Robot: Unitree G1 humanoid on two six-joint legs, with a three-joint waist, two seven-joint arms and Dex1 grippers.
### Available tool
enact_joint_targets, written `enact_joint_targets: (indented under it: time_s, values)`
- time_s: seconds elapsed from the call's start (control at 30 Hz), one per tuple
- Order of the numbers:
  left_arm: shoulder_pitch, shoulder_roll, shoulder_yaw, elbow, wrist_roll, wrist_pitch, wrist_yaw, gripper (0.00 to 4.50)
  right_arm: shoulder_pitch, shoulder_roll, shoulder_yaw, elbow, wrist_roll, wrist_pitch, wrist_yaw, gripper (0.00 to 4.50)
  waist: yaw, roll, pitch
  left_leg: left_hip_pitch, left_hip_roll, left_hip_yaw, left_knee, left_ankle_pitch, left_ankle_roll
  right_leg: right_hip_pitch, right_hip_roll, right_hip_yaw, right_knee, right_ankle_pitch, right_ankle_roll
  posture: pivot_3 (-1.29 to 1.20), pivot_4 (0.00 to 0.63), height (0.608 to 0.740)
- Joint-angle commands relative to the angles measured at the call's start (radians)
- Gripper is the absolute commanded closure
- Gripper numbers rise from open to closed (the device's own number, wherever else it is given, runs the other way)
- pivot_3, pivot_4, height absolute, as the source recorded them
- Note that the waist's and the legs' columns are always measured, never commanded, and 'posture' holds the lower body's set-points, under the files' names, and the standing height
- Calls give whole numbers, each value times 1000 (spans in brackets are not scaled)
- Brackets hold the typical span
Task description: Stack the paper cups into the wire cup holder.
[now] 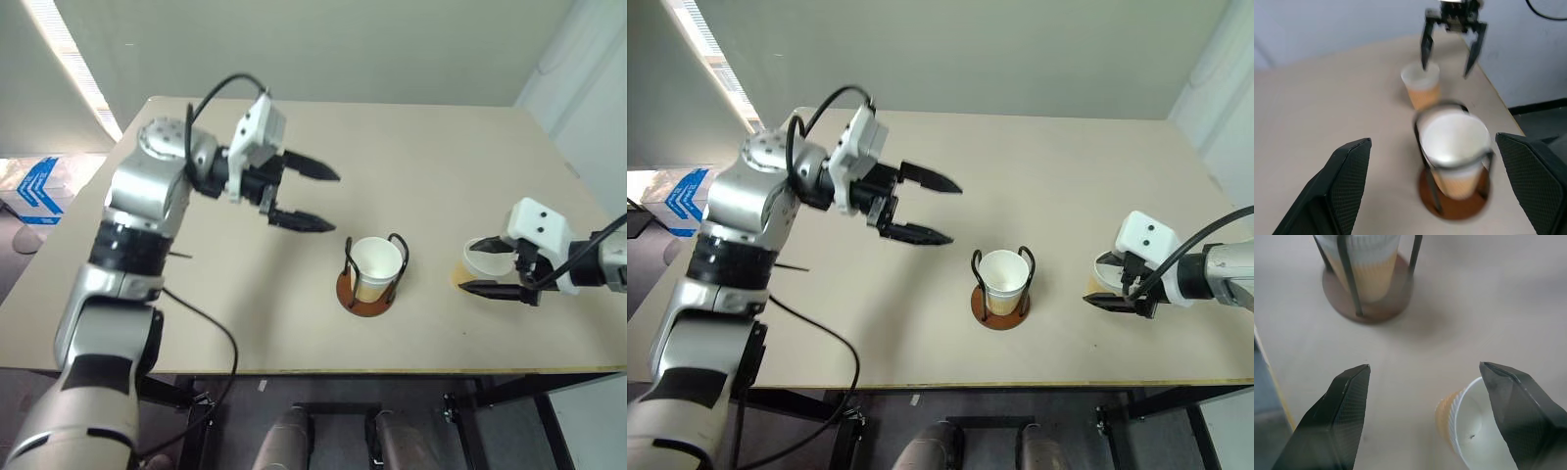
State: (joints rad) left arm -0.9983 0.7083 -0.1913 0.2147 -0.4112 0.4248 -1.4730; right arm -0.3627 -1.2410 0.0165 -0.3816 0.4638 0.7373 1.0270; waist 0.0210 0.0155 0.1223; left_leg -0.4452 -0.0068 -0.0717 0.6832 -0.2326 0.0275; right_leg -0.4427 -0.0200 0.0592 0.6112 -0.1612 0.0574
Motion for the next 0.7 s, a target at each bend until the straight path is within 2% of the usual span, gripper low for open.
enact_joint_targets:
  time_s: [0.03,0.17,0.43,0.53,0.7]
  values:
    - [47,50,67,-95,-4,20,38,46,-46,-11,57,65,-97,-69,38,696,3,0,0,0,0,0,0,0,0,0,0,0,0,0,0,0,150,740]
    - [114,91,115,-149,-12,73,97,46,-132,18,157,188,-206,-132,84,696,2,0,0,0,0,0,1,1,1,1,0,0,0,1,-2,0,150,740]
    - [183,112,154,-226,-19,107,153,46,-214,79,238,375,-344,-252,163,696,-1,0,0,1,0,0,-1,3,0,0,0,0,0,3,-7,0,150,740]
    - [216,125,161,-247,-16,101,157,0,-220,109,250,387,-376,-285,179,1291,-5,0,0,1,0,0,-1,3,0,0,0,0,1,3,-8,0,150,740]
    - [243,153,171,-248,-18,102,144,0,-225,131,229,370,-382,-293,213,3033,-8,0,0,1,0,-1,-2,3,0,-1,0,0,1,2,-11,0,150,740]
